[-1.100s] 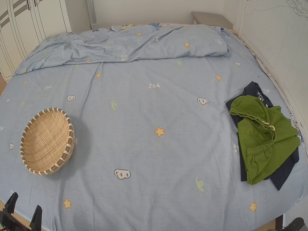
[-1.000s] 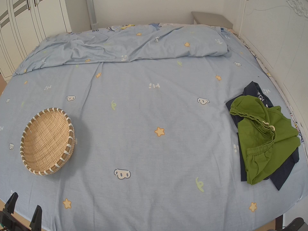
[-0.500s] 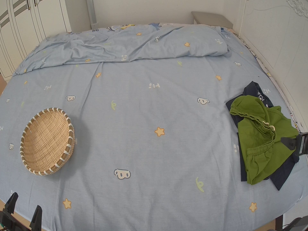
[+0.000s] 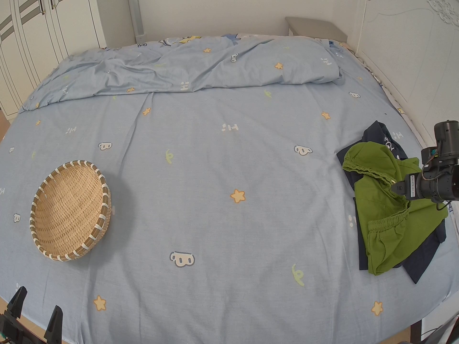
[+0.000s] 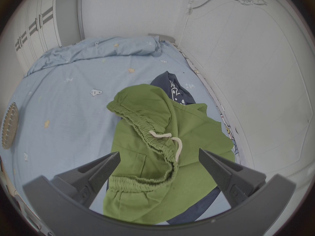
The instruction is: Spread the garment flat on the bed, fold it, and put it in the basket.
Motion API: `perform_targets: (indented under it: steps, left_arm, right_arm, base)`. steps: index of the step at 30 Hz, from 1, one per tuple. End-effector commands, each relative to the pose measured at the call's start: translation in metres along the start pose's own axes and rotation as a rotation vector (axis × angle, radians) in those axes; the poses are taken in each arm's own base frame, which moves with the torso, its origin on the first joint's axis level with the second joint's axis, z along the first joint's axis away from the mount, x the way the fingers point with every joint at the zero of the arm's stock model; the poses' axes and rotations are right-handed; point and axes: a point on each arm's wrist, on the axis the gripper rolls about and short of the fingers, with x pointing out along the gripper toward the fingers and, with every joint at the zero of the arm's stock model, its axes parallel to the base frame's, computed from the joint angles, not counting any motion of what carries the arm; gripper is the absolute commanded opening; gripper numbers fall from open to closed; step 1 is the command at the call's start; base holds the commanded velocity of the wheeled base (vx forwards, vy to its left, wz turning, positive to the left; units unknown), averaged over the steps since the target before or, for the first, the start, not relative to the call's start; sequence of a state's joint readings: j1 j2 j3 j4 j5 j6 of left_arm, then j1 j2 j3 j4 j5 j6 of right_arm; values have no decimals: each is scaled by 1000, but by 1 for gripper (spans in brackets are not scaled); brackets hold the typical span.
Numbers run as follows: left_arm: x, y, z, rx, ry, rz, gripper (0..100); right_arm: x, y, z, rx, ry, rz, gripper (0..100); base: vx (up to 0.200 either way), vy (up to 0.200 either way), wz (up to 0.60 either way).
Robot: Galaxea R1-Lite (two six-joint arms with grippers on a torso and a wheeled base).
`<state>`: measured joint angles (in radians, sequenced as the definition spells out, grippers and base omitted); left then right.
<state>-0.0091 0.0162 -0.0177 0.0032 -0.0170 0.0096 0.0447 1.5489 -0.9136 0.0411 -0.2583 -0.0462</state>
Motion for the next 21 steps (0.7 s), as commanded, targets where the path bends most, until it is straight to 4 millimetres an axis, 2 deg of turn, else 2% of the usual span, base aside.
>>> perform_targets:
  steps: [1,11,16,21]
  left_arm:
    - [1,0,-5,-1,9,0,100]
    - [1,0,-5,-1,9,0,100]
    - [1,0,-5,-1,9,0,100]
    - [1,0,-5,-1,9,0,100]
  right_arm:
    - [38,8,3,-21,76,-29,100]
    - [47,9,10,-19,74,-30,100]
    - [62,8,13,-11,90,-42,100]
    - [69,10,14,-10,96,-44,100]
  base:
    - [0,0,0]
    - [0,0,0]
    - [0,0,0]
    - [0,0,0]
